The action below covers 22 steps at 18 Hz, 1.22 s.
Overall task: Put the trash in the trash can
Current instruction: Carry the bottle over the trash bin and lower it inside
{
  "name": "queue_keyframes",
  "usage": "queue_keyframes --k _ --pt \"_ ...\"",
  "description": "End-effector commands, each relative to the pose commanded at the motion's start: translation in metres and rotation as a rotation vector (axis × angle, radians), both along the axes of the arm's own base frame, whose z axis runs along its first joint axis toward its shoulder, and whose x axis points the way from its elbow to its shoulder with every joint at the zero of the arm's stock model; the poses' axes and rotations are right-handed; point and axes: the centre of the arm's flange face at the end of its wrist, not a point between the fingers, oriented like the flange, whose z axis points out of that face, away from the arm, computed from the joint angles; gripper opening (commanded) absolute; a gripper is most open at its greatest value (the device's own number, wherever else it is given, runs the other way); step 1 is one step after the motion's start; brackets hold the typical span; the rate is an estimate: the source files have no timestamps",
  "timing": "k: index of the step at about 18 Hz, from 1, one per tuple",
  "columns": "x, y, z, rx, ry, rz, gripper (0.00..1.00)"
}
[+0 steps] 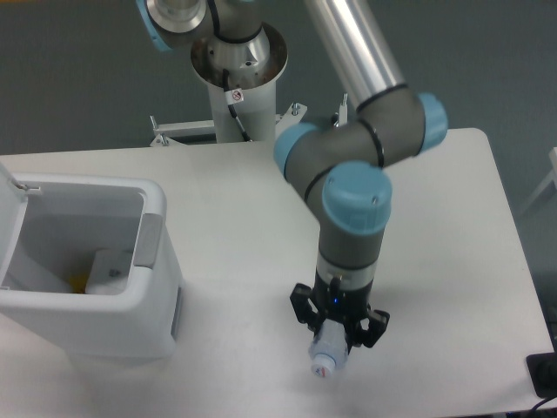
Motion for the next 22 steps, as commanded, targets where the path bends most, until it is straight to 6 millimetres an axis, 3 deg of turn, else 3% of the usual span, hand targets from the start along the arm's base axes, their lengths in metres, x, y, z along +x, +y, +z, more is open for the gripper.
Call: queue_keyframes --k 3,8,14,19,22 --pt "0.009 -0.01 0.046 0.153 -0.078 0.0 0.37" --pt "0.027 -0.009 0.098 0.28 -0.115 -0.019 0.37" --pt "0.055 -0.006 0.14 0.41 -0.174 -0.095 0.37" --pt "0.12 0.011 0.171 0.474 -0.188 -0.218 0.37" --pt "0.156 0.019 0.178 0.485 -0.203 -0.274 0.37"
